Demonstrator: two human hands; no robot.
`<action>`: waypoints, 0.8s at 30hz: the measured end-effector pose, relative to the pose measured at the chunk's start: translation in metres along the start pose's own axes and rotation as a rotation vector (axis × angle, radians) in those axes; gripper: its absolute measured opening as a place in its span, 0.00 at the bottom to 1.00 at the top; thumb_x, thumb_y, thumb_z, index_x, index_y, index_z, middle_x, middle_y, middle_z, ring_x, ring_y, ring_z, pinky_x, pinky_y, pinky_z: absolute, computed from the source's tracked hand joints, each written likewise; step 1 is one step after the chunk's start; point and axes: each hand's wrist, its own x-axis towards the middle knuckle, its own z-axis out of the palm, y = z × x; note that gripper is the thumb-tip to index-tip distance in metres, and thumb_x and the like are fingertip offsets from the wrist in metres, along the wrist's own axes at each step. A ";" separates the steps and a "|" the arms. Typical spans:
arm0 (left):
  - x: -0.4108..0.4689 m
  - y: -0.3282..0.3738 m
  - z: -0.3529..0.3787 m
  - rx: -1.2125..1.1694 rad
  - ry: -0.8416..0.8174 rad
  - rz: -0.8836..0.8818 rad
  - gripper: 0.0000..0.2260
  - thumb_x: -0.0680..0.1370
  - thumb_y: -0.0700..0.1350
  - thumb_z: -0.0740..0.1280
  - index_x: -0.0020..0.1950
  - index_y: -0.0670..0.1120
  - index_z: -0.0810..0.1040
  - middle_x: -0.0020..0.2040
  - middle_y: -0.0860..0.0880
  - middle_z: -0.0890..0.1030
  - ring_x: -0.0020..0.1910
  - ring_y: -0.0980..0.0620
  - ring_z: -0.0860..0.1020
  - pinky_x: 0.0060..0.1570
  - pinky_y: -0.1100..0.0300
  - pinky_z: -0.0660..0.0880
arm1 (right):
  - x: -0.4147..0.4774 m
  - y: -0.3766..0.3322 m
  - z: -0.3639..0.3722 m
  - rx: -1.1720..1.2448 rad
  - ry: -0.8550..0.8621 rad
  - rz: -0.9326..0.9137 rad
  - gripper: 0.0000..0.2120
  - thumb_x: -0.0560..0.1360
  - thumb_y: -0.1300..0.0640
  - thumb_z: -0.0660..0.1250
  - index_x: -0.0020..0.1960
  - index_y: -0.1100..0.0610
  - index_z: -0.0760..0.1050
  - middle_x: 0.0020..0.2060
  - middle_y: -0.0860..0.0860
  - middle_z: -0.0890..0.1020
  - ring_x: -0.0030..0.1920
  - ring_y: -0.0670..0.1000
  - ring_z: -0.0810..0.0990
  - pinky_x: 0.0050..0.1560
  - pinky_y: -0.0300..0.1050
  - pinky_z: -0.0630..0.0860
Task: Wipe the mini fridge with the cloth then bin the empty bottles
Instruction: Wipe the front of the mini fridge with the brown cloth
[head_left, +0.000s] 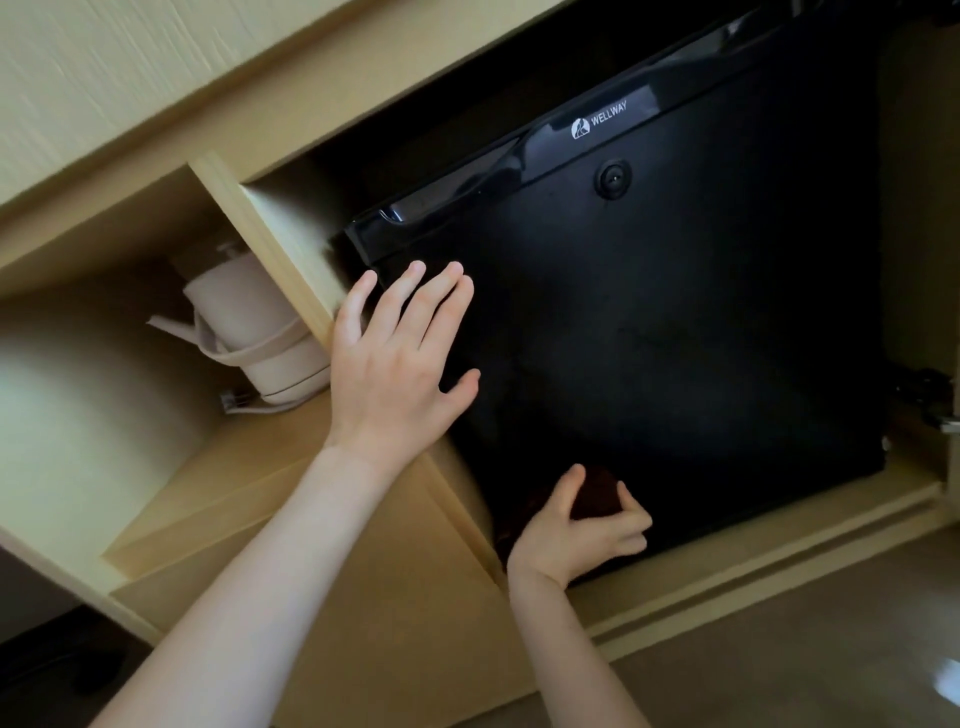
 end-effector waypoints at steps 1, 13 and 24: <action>0.000 -0.001 0.000 0.005 0.001 0.001 0.32 0.72 0.55 0.70 0.74 0.45 0.71 0.73 0.49 0.73 0.73 0.46 0.70 0.76 0.46 0.53 | -0.003 -0.010 0.007 0.036 -0.007 -0.026 0.21 0.75 0.52 0.72 0.63 0.55 0.68 0.58 0.50 0.65 0.52 0.50 0.72 0.51 0.44 0.74; -0.005 -0.004 -0.001 0.026 -0.047 0.017 0.32 0.72 0.55 0.70 0.75 0.47 0.69 0.74 0.48 0.72 0.74 0.45 0.68 0.75 0.46 0.52 | 0.026 0.030 -0.018 -0.040 0.102 0.179 0.23 0.77 0.50 0.69 0.66 0.55 0.64 0.63 0.58 0.66 0.56 0.49 0.69 0.57 0.53 0.78; -0.001 0.032 0.003 -0.077 -0.209 0.073 0.46 0.68 0.54 0.76 0.78 0.39 0.59 0.78 0.34 0.57 0.79 0.35 0.53 0.77 0.42 0.54 | 0.008 -0.014 0.003 -0.019 -0.121 -0.251 0.20 0.74 0.46 0.71 0.61 0.50 0.68 0.55 0.52 0.67 0.49 0.37 0.71 0.46 0.23 0.71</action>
